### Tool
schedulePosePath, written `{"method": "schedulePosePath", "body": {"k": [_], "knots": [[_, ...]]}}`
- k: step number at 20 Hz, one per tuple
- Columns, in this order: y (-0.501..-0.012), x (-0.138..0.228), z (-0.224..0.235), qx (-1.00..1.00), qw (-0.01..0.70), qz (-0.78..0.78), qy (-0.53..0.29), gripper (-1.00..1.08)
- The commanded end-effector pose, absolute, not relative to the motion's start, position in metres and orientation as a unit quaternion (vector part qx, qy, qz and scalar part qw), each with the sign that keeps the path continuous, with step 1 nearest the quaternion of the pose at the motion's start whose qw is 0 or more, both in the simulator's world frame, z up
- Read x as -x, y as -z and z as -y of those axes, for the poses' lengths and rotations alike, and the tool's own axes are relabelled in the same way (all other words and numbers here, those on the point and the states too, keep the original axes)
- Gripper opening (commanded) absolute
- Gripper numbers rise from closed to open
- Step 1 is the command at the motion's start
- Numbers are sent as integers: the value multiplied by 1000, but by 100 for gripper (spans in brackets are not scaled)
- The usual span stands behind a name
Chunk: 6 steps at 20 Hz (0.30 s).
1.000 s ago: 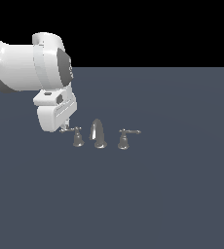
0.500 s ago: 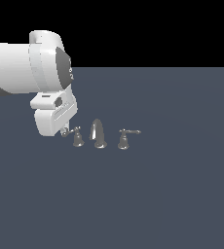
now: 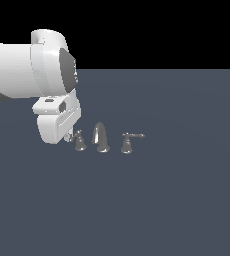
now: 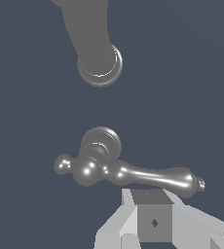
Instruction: Turn on the faucet by rotating a designated handle.
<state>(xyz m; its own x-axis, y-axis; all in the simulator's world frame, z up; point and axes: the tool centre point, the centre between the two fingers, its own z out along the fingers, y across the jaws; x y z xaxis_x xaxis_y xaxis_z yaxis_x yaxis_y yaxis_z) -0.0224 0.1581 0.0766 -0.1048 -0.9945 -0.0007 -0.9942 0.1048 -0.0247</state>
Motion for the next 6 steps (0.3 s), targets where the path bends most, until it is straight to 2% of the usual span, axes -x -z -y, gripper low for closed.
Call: {"method": "schedulePosePath", "body": {"k": [1, 6], "knots": [[-77, 36, -149, 669, 1, -744, 3, -100], [-77, 48, -140, 670, 0, -742, 0, -100]]}}
